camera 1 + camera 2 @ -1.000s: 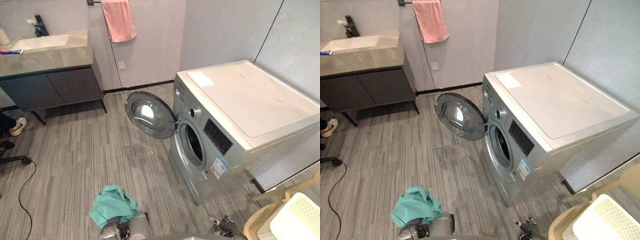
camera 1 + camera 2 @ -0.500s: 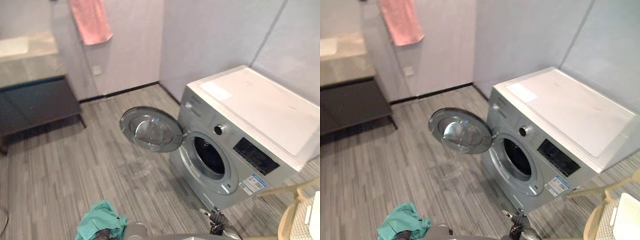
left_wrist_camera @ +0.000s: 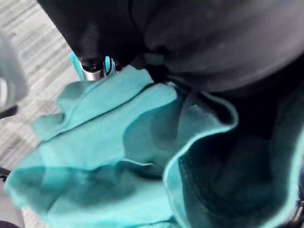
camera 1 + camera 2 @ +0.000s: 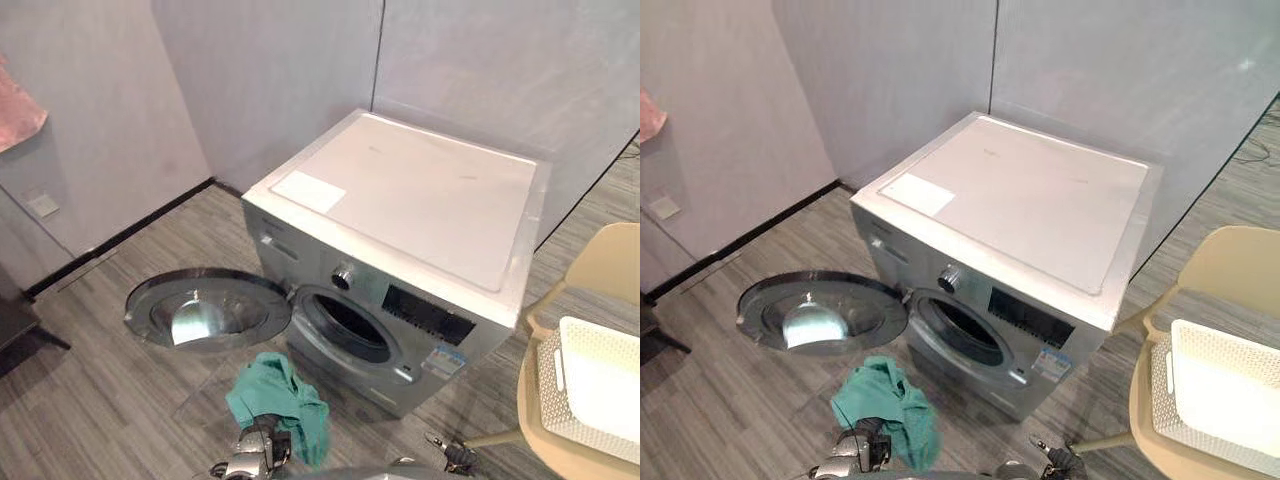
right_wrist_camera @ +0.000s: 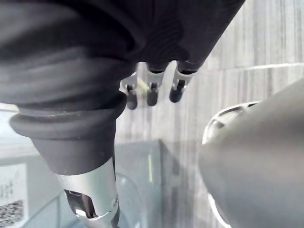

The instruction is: Pick up the laundry basket with both hands and put the clothes into the washing machine.

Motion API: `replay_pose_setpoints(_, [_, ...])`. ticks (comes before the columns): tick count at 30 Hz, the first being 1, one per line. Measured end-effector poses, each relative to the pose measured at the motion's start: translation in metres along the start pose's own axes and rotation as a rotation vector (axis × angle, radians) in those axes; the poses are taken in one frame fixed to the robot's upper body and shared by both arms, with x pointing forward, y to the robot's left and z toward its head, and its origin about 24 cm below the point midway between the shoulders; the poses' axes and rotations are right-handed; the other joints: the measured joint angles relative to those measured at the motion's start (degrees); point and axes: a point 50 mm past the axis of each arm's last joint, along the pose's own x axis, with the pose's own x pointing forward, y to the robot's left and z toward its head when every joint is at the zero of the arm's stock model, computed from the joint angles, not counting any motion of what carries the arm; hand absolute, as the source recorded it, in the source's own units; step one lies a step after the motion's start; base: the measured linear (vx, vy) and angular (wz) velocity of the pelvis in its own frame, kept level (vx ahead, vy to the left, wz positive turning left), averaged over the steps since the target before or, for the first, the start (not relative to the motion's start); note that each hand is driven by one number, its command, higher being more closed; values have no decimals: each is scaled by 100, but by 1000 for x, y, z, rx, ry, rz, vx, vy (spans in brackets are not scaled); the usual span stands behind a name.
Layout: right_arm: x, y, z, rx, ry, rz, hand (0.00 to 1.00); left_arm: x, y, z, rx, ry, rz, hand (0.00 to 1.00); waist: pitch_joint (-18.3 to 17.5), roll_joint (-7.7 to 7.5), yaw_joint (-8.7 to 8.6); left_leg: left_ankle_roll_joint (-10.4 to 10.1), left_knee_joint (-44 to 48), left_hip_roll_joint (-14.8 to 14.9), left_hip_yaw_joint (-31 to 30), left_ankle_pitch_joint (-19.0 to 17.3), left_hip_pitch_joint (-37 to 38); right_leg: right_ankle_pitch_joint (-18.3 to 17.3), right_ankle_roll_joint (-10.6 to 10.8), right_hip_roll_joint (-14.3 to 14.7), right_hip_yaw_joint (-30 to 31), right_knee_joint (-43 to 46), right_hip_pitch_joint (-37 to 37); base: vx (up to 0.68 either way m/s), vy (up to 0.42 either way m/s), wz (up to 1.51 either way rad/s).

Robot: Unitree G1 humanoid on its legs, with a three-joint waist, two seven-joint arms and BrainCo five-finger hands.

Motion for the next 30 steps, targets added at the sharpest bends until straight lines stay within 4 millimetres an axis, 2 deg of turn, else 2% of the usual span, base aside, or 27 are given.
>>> replay_pose_setpoints(1, [1,1,4,-34,-12,8,0,-3,3,-7,-4,12,10,100,21,25,94,-11,816,-51,-282,-42,-292,-41,-31,88,285,-61,160,318,67,-119])
replay_pose_setpoints(3, [2,13,12,-90,-31,42,0,-4,9,-8,1,2,26,100,38,26,106,71,1108,-271,-412,-116,-586,-20,30,87,722,-265,409,356,156,-123])
replay_pose_setpoints(5, [3,31,20,-114,-53,87,0,-5,15,-11,8,2,41,100,45,39,152,248,530,-437,-497,-293,-769,69,168,33,1196,-477,572,302,212,-137])
replay_pose_setpoints(6, [3,41,23,-132,-62,115,0,-5,18,-10,14,-4,48,100,50,31,237,264,-195,-558,-692,-421,-858,118,251,-44,1512,-523,620,378,348,-130])
replay_pose_setpoints(7, [3,50,26,-154,-79,141,0,-5,20,-11,18,-5,62,100,59,21,246,258,-1209,-740,-1096,-426,-856,155,382,-149,1759,-619,692,388,382,-120])
replay_pose_setpoints(8, [2,51,28,-162,-92,145,0,-5,21,-11,18,-4,69,100,66,53,237,225,-1822,-840,-1341,-372,-810,173,471,-173,1849,-671,748,269,298,-88])
replay_pose_setpoints(9, [3,46,27,-172,-92,124,0,-6,20,-14,23,1,68,100,63,147,227,99,-2754,-881,-1800,-2,-678,145,627,-171,1994,-719,785,259,382,-68])
replay_pose_setpoints(10, [2,43,19,-189,-75,119,0,-6,24,-14,56,4,71,100,122,92,229,-102,-2725,-1134,-1880,68,-615,126,814,-300,2282,-811,839,241,355,-48])
replay_pose_setpoints(11, [1,42,15,-214,-68,128,0,-4,32,-8,98,-12,88,100,175,-63,150,7,-2674,-1241,-1820,5,-627,234,782,-410,2464,-900,841,260,377,-27])
replay_pose_setpoints(12, [1,40,13,-219,-65,126,0,-3,35,-6,117,-16,94,100,207,-126,132,97,-2587,-1299,-1726,-56,-641,337,884,-496,2573,-907,848,159,216,-9])
replay_pose_setpoints(14, [1,37,11,-221,-63,123,0,-4,34,-11,127,-1,89,100,196,-144,131,203,-2636,-1330,-1470,-119,-538,632,1004,-604,2794,-920,835,136,260,-34])
replay_pose_setpoints(17, [1,33,7,-254,-51,124,0,-4,30,-11,198,-3,54,100,132,-167,95,363,-3219,-1413,-1155,-16,-186,1052,1122,-779,3028,-971,700,73,217,-57])
replay_pose_setpoints(19, [2,22,7,-269,-43,107,0,-4,26,-10,238,-8,29,100,116,-169,57,449,-3415,-1497,-991,46,-183,1164,1254,-916,3044,-968,511,21,122,-40])
replay_pose_setpoints(22, [2,4,-1,-250,-3,60,0,-3,18,-3,280,-34,0,100,154,-151,66,530,-3409,-1574,-916,132,-354,1211,1306,-1013,3010,-953,319,-4,83,-12])
replay_pose_setpoints(23, [2,4,0,-248,-5,60,0,-3,17,-1,288,-45,-6,100,184,-157,61,541,-3386,-1580,-915,147,-391,1211,1306,-1018,3000,-949,312,-24,56,4])
replay_pose_setpoints(26, [2,8,11,-251,-54,71,0,-4,-6,26,350,-173,-78,100,481,-146,76,544,-3060,-1487,-959,149,-759,1205,1313,-938,2834,-588,-14,-130,28,12])
replay_pose_setpoints(27, [2,13,18,-248,-87,80,0,-6,-22,46,383,-266,-123,100,661,-170,88,542,-2813,-1479,-998,146,-1058,1166,1367,-878,2809,-207,-358,-177,30,8])
replay_pose_setpoints(30, [3,27,36,-245,-150,108,0,-10,-48,86,420,-419,-190,100,1070,-257,82,558,-2379,-1489,-1062,7,-1520,913,1534,-907,2708,566,-917,-240,52,8])
